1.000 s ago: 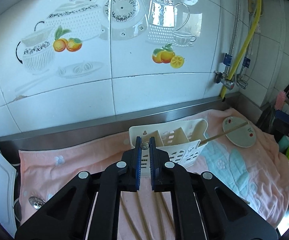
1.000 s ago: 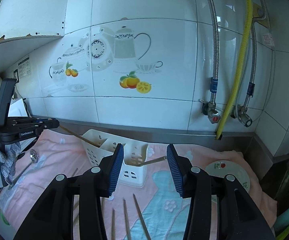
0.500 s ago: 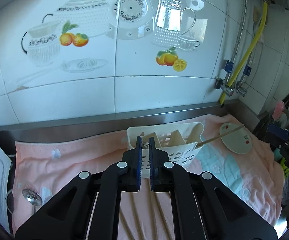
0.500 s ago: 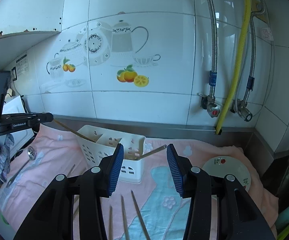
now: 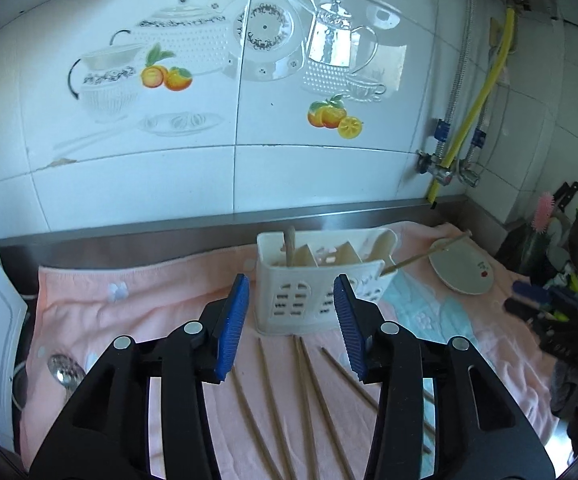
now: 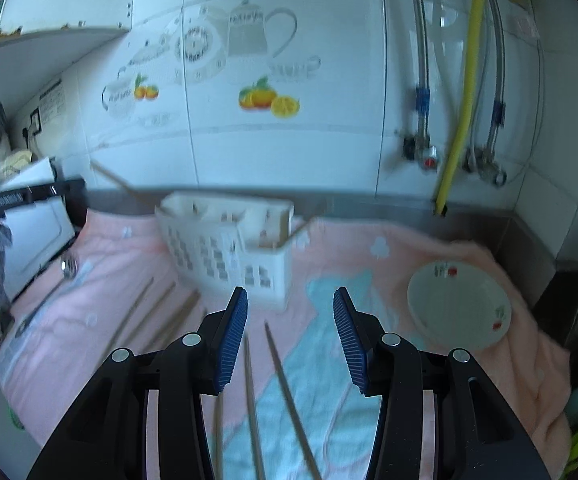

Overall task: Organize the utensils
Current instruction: 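Open the left tool to drop its chopstick in the holder while the right tool releases its own, then grasp another wooden chopstick with the left tool while the right tool grasps one too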

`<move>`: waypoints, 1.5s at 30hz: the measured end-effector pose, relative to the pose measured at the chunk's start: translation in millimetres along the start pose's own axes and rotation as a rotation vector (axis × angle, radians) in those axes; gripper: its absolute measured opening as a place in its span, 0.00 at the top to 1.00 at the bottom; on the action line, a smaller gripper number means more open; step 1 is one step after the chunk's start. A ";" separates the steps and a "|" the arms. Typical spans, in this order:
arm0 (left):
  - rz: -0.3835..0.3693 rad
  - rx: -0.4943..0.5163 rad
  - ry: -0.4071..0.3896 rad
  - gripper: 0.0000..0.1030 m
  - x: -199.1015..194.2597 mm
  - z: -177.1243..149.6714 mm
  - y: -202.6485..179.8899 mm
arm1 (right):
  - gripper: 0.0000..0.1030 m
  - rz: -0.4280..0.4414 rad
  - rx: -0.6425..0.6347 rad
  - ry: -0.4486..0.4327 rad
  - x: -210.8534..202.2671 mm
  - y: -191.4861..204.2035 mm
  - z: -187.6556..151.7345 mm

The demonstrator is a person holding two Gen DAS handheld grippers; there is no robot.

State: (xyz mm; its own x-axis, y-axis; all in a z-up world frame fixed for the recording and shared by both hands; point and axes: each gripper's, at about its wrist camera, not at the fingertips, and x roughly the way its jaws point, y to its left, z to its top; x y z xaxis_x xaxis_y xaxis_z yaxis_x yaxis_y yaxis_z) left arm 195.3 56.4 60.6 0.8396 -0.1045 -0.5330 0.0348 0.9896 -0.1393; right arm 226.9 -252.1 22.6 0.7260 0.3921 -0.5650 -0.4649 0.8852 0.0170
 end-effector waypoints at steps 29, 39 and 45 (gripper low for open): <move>0.079 -0.177 0.318 0.71 55.2 -180.2 30.4 | 0.76 0.012 0.000 0.267 65.1 -25.3 -143.3; 0.105 -0.213 0.372 0.82 71.6 -181.8 28.8 | 0.80 0.011 -0.024 0.270 66.7 -24.5 -143.0; 0.150 -0.215 0.409 0.84 78.5 -178.3 26.1 | 0.82 -0.001 -0.051 0.270 69.0 -21.2 -142.1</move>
State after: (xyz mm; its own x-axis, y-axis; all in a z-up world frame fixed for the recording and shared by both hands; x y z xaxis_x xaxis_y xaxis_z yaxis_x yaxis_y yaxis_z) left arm 165.5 56.5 -133.6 0.5436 -0.0352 -0.8386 -0.2195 0.9584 -0.1826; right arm 214.8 -279.4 -134.0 0.5684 0.3040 -0.7646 -0.4937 0.8694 -0.0213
